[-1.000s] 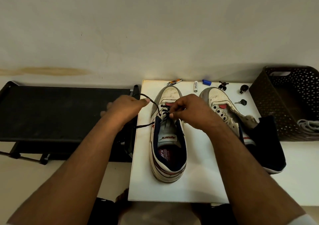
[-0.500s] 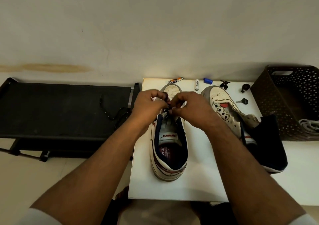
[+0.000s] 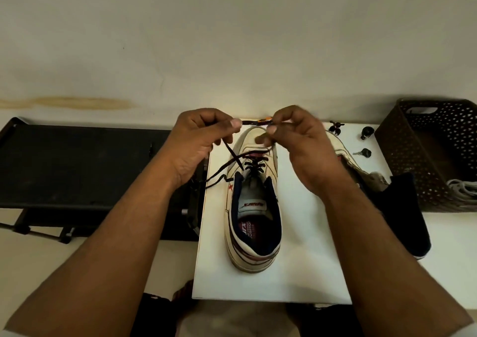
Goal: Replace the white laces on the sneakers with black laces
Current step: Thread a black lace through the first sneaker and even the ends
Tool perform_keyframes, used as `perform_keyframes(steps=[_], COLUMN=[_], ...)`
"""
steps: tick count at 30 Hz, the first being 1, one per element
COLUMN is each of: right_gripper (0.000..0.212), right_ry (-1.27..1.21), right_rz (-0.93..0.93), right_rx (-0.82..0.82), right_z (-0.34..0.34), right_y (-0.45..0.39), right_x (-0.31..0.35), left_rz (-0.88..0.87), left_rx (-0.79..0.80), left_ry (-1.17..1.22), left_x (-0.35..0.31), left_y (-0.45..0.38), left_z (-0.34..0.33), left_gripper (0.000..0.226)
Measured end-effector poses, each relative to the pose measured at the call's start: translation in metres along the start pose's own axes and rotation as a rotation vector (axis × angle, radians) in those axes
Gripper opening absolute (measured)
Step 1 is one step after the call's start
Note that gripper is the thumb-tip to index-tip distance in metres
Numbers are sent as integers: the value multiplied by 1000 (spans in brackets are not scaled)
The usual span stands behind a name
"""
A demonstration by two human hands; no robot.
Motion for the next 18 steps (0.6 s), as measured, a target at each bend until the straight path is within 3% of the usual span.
perform_keyframes(steps=[3,5,6,8,10,11,14,18], right_gripper=[17,18,19,21,19,17,14,7], right_ry=[-146,-96,-56,14,50,50,126,361], right_rz=[103,143,147,136,125,122,109,58], right_rx=[-108,-154,-157,-132,-93,-75,-77,-175], right_z=[11,15,13,7,-1,-3,3,22], right_y=[0,2,4,6,7,6,6,3], right_x=[10,16,18,18,17,17,15,6], left_rz=[67,42,35,58,79,68,36,3], left_rx=[-99,-174,-158,-6,149,174,-4,-458], left_ry=[-188,-293,-264,15,206,192,70,-293], left_x=[11,9,6,1,-5,-8,-6,3], left_y=[-2,-2,-1,1,6,8,3,1], left_z=[10,13,11,-6,-28,-36,-24,46], left_gripper=[10,8,19,41,45,39,8,7])
Point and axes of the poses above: each hand's wrist, its own y-axis away from the middle knuckle, its own z-axis out of the back of the hand, x = y × z, the point moved 5 cm from there along -y, towards the middle knuckle, and after that the axes turned 6 degrees about -z, right-handed, at the moved point
